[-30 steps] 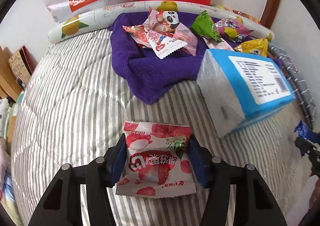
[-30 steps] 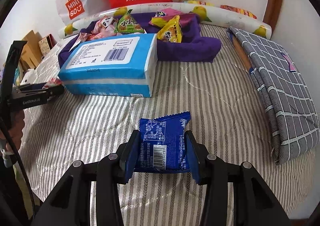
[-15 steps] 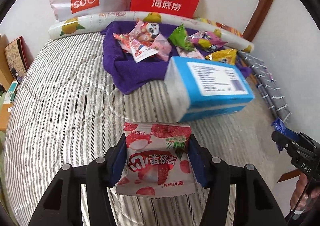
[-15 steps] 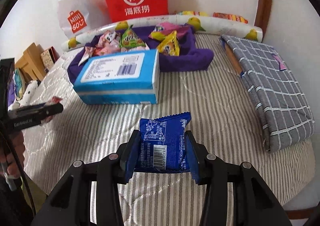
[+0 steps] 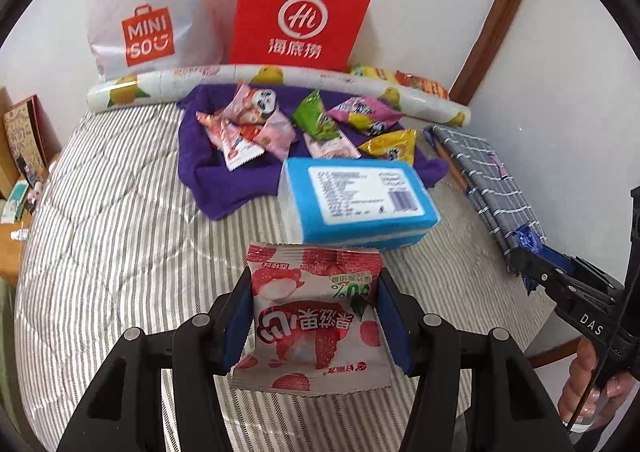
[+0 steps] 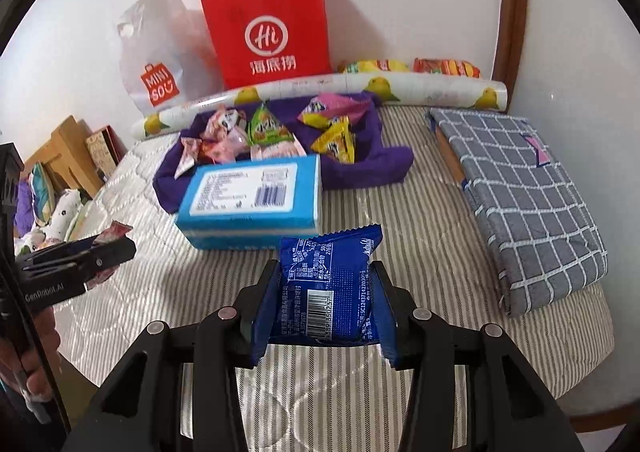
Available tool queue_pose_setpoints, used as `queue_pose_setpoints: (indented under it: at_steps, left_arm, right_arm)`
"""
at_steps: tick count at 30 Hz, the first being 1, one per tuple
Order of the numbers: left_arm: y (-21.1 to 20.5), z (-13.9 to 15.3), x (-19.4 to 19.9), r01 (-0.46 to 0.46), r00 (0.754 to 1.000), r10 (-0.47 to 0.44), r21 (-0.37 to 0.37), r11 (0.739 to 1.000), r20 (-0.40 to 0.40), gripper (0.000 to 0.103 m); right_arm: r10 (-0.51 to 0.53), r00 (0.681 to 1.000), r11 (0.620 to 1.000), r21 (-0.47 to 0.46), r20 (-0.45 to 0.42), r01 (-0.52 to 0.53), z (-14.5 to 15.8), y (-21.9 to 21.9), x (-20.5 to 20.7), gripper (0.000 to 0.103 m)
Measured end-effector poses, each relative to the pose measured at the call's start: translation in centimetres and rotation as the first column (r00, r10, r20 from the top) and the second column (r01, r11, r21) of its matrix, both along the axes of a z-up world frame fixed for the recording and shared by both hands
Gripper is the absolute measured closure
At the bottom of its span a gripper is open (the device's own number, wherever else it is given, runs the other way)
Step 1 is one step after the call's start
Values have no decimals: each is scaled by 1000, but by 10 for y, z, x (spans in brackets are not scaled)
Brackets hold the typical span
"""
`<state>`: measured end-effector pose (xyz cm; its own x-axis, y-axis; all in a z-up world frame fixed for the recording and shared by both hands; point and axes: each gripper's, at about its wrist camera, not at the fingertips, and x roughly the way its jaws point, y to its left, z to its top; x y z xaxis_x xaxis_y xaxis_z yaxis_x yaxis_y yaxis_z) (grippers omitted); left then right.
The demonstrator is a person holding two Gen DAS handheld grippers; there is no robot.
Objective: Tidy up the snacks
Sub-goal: 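Carry the strawberry bag and the blue packet over the purple towel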
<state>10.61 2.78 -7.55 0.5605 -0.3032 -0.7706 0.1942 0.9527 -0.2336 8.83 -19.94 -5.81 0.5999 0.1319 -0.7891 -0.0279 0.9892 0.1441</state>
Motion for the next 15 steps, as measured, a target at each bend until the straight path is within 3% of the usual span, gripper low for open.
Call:
queue_pose_setpoints:
  at_steps: [15]
  left_arm:
    - [-4,37,18,-5,999,6,-35,999,41,48]
  right_arm:
    - [25,998,1000,16,60,-26,35,5,27,59]
